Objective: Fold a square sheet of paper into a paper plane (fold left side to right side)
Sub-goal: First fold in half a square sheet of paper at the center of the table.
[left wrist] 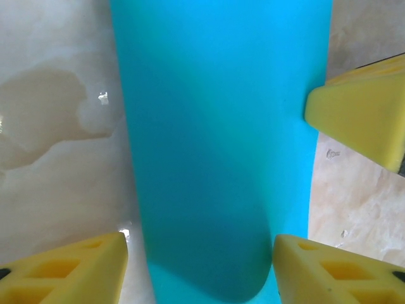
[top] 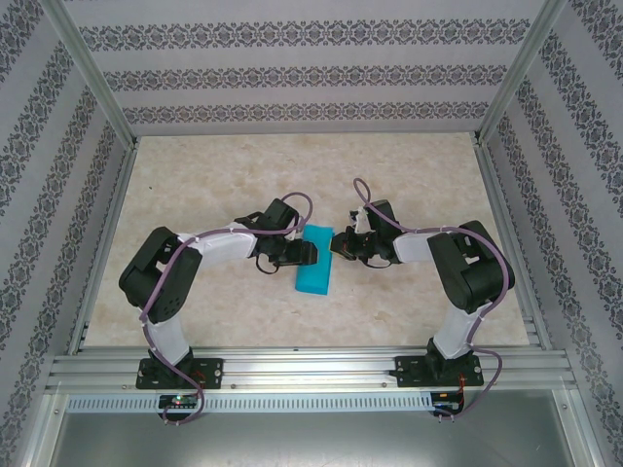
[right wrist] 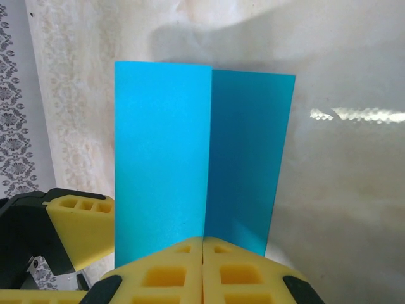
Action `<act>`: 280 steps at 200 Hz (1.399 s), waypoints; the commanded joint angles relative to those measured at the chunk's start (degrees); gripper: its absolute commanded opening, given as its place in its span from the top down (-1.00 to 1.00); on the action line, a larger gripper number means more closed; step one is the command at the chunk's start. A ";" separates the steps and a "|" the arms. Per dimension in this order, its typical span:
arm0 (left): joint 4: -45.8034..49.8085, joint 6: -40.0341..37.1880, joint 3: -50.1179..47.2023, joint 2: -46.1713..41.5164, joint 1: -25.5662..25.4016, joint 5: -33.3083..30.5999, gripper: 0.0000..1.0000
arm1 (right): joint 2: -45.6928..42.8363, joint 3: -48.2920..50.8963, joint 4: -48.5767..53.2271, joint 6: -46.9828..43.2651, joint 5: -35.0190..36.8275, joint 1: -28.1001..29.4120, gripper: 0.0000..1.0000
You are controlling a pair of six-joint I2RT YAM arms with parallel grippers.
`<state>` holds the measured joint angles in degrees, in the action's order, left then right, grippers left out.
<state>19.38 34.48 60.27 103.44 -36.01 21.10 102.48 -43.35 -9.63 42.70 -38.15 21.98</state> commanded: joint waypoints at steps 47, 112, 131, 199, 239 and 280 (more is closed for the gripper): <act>-0.48 -0.91 0.46 1.81 0.55 0.20 -0.11 | -1.67 0.99 1.44 -2.19 1.61 -0.35 0.84; -0.66 -0.85 0.46 3.06 0.57 0.51 -0.08 | -1.67 0.38 2.55 -2.67 1.59 -0.23 0.72; -0.50 -0.73 0.56 3.39 0.48 0.29 -0.08 | -2.00 0.05 3.58 -3.18 1.94 -0.36 0.63; 0.80 -1.33 2.17 5.06 -0.11 0.03 -0.06 | -8.05 0.41 12.34 -7.68 6.82 -2.67 0.42; 1.76 -1.41 3.18 5.90 -0.80 -0.55 -0.06 | -10.97 1.43 14.10 -8.15 8.51 -3.51 0.40; 3.05 -2.08 4.39 6.45 -1.43 -1.23 -0.09 | -11.72 1.52 14.82 -8.42 8.71 -3.59 0.40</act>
<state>23.11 34.46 63.44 106.74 -35.88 21.06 92.40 -42.59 4.16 35.83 -30.87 18.63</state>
